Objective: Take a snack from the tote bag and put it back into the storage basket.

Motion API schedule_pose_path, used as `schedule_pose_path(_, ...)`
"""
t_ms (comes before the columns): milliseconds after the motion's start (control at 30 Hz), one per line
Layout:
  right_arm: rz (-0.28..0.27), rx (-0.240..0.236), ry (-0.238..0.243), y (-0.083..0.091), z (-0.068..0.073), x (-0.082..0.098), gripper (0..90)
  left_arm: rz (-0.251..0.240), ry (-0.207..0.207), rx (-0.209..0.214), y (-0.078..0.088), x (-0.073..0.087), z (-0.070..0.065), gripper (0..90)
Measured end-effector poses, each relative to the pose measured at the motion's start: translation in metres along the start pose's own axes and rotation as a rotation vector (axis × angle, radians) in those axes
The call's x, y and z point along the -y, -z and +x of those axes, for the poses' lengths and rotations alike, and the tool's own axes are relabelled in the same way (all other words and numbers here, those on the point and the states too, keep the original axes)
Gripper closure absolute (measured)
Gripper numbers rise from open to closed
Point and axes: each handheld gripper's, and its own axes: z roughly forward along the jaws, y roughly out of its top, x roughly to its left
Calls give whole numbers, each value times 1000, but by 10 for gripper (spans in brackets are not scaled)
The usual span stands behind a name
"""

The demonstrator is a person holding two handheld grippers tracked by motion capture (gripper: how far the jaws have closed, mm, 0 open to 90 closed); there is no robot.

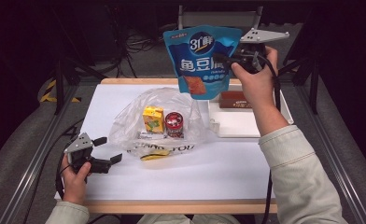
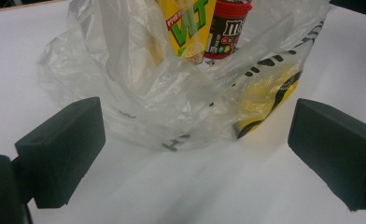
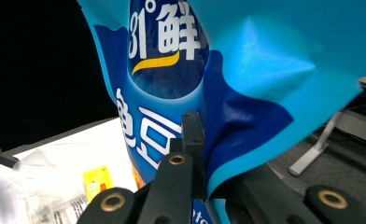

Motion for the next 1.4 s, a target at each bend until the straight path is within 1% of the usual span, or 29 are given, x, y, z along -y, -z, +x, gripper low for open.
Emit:
schedule_pose_path(67,-5,8,-8,6,-5,1,900,-3,6,0,0,0,0,44)
schedule_pose_path(100,-5,8,-8,6,-5,1,900,0,0,-4,0,0,0,44)
schedule_pose_path(267,-1,40,-22,17,-16,4,900,4,-2,-10,0,0,1,41)
schedule_pose_path(333,-1,44,-23,19,-17,4,900,4,2,-8,0,0,1,41)
schedule_pose_path(400,-2,54,-33,22,-22,5,899,4,4,-9,0,0,1,41)
schedule_pose_path(433,-1,58,-32,24,-24,6,899,5,-1,-9,0,0,1,41)
schedule_pose_path(533,-1,75,-36,31,-30,9,900,4,3,-10,0,1,0,41)
schedule_pose_path(567,-1,75,-36,31,-30,9,900,4,3,-10,0,1,0,41)
schedule_pose_path(767,-5,95,-48,42,-42,15,899,8,-3,-10,0,0,1,41)
schedule_pose_path(900,1,107,-50,46,-47,19,899,7,-3,-10,-1,0,0,41)
schedule_pose_path(967,3,114,-62,48,-51,23,899,6,2,-10,-1,0,0,41)
schedule_pose_path(1000,2,120,-71,49,-56,28,899,6,2,-10,-1,0,0,41)
schedule_pose_path(1067,3,122,-74,50,-57,30,899,7,-2,-10,-1,0,0,41)
schedule_pose_path(1133,1,119,-98,50,-63,37,899,10,0,-11,-1,1,0,41)
schedule_pose_path(1233,1,117,-107,49,-65,40,899,12,1,-9,-2,1,-1,41)
schedule_pose_path(1267,3,118,-115,49,-68,44,899,12,0,-9,-2,1,-1,41)
schedule_pose_path(1400,10,124,-116,47,-71,50,899,6,2,-11,-1,1,0,41)
